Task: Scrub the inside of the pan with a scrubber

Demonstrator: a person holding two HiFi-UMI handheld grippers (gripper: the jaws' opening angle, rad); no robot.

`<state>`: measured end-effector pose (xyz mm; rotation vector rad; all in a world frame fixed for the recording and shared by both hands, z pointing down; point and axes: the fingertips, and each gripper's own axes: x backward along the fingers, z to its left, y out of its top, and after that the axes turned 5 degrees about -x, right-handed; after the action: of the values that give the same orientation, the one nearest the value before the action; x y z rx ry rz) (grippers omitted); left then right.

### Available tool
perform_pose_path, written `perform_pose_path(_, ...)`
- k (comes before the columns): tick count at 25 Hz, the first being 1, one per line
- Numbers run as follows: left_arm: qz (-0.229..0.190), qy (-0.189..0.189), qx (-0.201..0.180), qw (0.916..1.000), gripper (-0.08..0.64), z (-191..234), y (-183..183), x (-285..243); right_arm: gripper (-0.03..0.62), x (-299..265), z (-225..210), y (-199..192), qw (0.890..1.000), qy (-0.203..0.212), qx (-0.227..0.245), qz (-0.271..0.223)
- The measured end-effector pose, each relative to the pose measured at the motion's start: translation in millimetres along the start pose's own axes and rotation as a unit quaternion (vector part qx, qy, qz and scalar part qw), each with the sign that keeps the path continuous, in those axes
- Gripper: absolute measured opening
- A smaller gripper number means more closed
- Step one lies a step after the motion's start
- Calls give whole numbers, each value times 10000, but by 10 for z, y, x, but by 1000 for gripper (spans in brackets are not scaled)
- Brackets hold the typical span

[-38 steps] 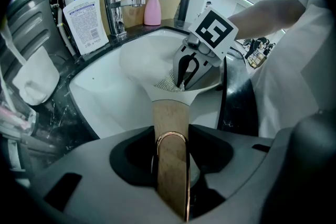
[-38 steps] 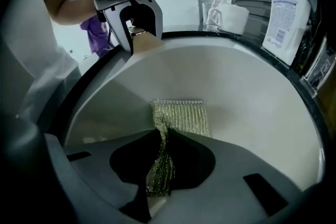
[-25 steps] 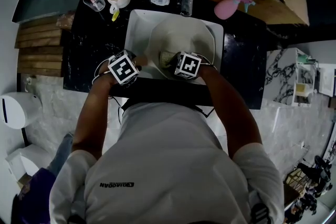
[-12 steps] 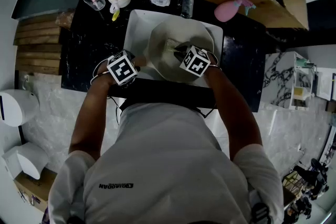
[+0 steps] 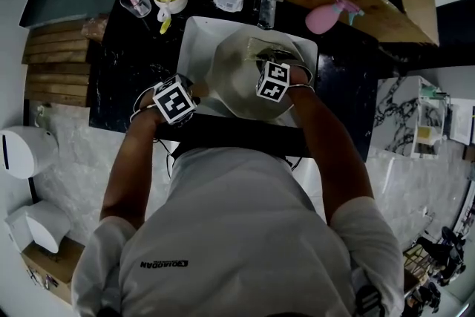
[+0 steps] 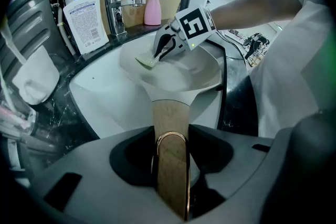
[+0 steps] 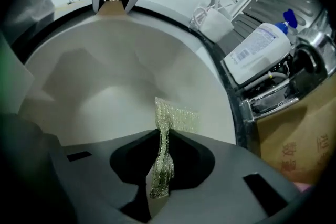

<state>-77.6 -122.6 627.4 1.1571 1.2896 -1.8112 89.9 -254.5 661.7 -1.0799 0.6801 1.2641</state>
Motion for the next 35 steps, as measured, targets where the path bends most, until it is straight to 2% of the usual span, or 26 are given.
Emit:
perform_pose_path(10,87,-52,44,9999,190,7,-37,-8,75,-250,44,-205,9986,224,-36,469)
perform_pose_path(22,77,-65,41,9999,190,5,-28,-16,75,-199,160,-400,9921,513,-661,932)
perform_pose_path(29,43,-16,7,10000,190,23,-30,-18,75,-45,419,-522,9746,1046,-1505,1283)
perform_pose_path(35,69,44,-3,10000,190,53,-48,-41,75,87,714,-526,9573,1588,-1974,1390)
